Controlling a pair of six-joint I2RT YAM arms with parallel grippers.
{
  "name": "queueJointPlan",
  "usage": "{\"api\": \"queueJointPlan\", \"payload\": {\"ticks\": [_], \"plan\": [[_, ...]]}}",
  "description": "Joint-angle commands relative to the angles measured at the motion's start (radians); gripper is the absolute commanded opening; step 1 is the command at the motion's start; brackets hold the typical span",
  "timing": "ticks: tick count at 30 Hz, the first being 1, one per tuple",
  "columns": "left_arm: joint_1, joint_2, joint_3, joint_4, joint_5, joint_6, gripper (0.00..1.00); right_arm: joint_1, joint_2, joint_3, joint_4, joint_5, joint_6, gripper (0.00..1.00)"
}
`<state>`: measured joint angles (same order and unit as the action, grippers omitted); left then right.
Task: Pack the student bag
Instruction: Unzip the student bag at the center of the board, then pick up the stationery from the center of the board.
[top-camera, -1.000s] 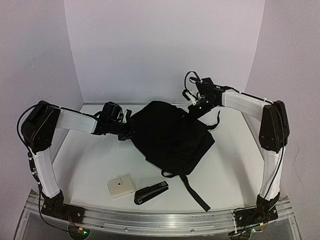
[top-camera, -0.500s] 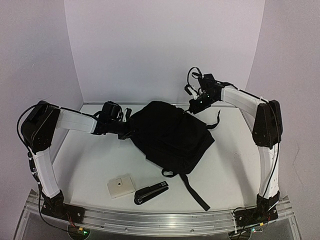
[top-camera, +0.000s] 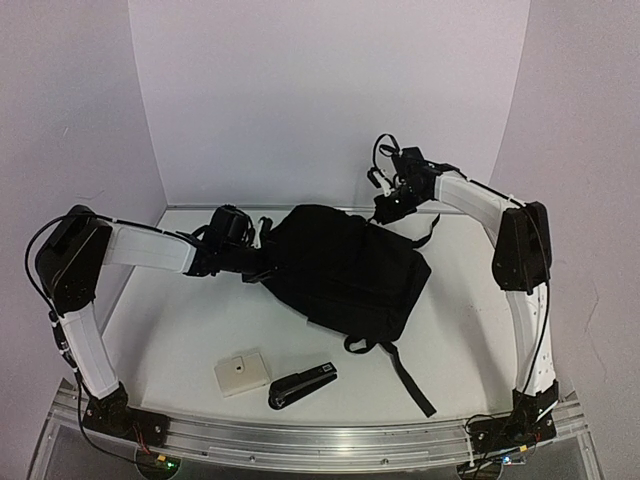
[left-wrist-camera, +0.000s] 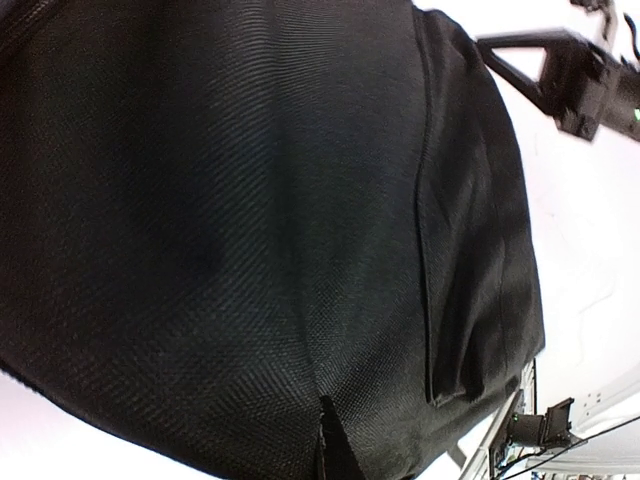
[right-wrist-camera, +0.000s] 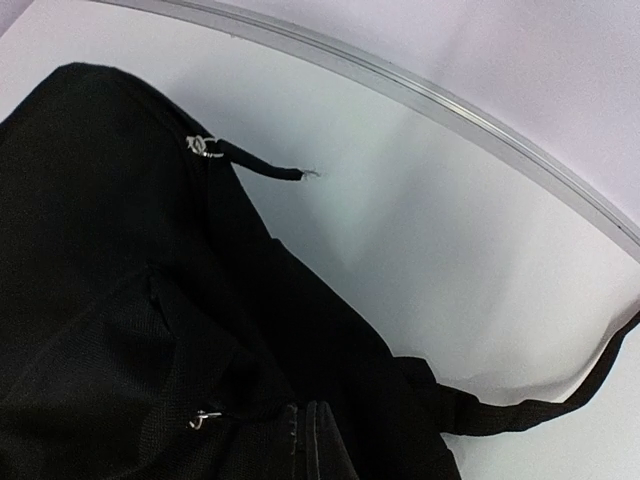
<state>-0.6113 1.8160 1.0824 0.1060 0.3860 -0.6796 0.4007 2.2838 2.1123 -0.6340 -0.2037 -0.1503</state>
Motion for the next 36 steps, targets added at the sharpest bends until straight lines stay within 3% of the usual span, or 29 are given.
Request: {"api": "queueJointPlan", "payload": {"ticks": [1,5,11,14,17,25,32,36], "plan": [[-0.001,-0.069,-0.052,-0.103,-0.022,0.017,0.02,-0.067,0.037,0.115,0.079,0.137,0.054,0.0],[-0.01,-0.106,-0.029,-0.216,-0.054,0.073,0.44,-0.065,0.017,0.118,0.073,0.071,0.083,0.01],[-0.123,-0.255,0.011,-0.494,-0.181,0.233,0.83,-0.065,-0.154,-0.032,0.068,0.012,0.075,0.6],[-0.198,-0.308,0.029,-0.631,-0.232,0.267,0.95,-0.066,-0.253,-0.125,0.068,-0.007,0.069,0.85],[-0.264,-0.318,0.058,-0.761,-0.279,0.271,0.99,-0.067,-0.344,-0.207,0.068,-0.018,0.067,0.98],[-0.482,-0.208,0.204,-1.029,-0.431,0.243,1.0,-0.072,-0.537,-0.361,0.073,-0.053,0.118,0.98],[-0.643,-0.055,0.325,-1.092,-0.449,0.276,1.0,-0.079,-0.65,-0.494,0.08,-0.032,0.107,0.98],[-0.67,0.068,0.393,-1.116,-0.461,0.284,1.0,-0.079,-0.688,-0.554,0.082,-0.047,0.098,0.98]]}}
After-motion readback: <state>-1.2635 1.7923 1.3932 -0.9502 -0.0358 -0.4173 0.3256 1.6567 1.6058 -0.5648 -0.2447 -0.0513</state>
